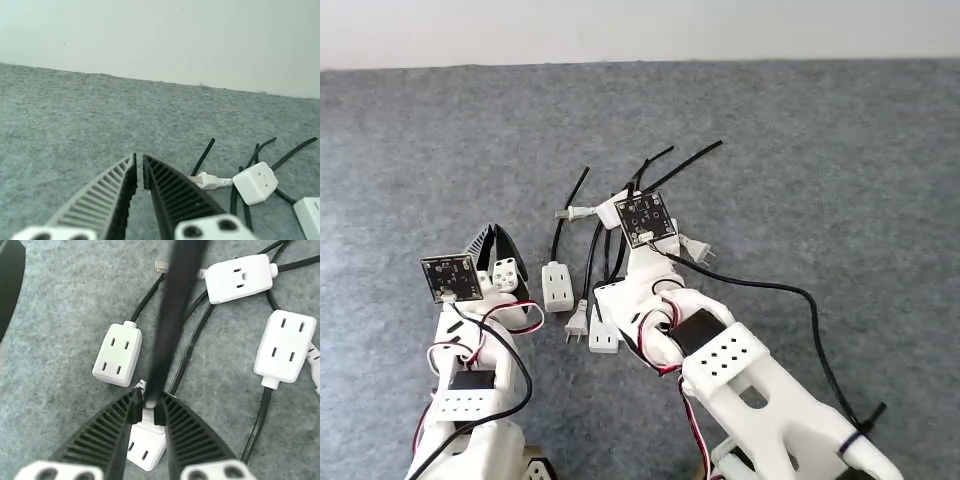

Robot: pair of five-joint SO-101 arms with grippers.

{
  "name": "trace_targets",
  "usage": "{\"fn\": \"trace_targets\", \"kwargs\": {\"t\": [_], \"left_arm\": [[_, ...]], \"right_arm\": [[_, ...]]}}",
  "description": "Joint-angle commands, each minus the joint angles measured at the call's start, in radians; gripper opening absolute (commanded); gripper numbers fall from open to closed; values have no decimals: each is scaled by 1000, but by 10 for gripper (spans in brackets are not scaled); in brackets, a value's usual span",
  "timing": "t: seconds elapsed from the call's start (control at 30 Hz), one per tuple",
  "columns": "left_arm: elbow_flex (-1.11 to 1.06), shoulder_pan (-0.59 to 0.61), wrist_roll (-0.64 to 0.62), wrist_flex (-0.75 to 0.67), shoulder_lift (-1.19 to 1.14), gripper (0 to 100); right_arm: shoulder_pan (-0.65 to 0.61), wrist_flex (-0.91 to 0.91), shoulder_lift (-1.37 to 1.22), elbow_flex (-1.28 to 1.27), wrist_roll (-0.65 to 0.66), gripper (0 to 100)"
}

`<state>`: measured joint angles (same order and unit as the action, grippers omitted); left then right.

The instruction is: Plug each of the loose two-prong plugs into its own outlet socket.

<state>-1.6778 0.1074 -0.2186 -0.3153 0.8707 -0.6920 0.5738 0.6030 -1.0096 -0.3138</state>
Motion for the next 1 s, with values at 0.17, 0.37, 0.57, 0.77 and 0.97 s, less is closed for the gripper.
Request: {"fn": "trace_targets", "kwargs": {"t": [0.17, 0.37, 0.57, 0.77, 0.97], "left_arm": [[10, 6, -5, 43, 14, 22], [10, 12, -5, 44, 14, 22], [10, 12, -5, 44, 14, 22], [10, 14, -5, 44, 14, 22], [8, 14, -5, 44, 14, 22]], "right_arm": [[28, -22, -1, 11, -11, 8], [28, -22, -13, 2, -8, 9], [18, -22, -130, 17, 11, 9], [-41, -21, -177, 31, 40, 8], [-39, -16, -177, 31, 55, 8]]}}
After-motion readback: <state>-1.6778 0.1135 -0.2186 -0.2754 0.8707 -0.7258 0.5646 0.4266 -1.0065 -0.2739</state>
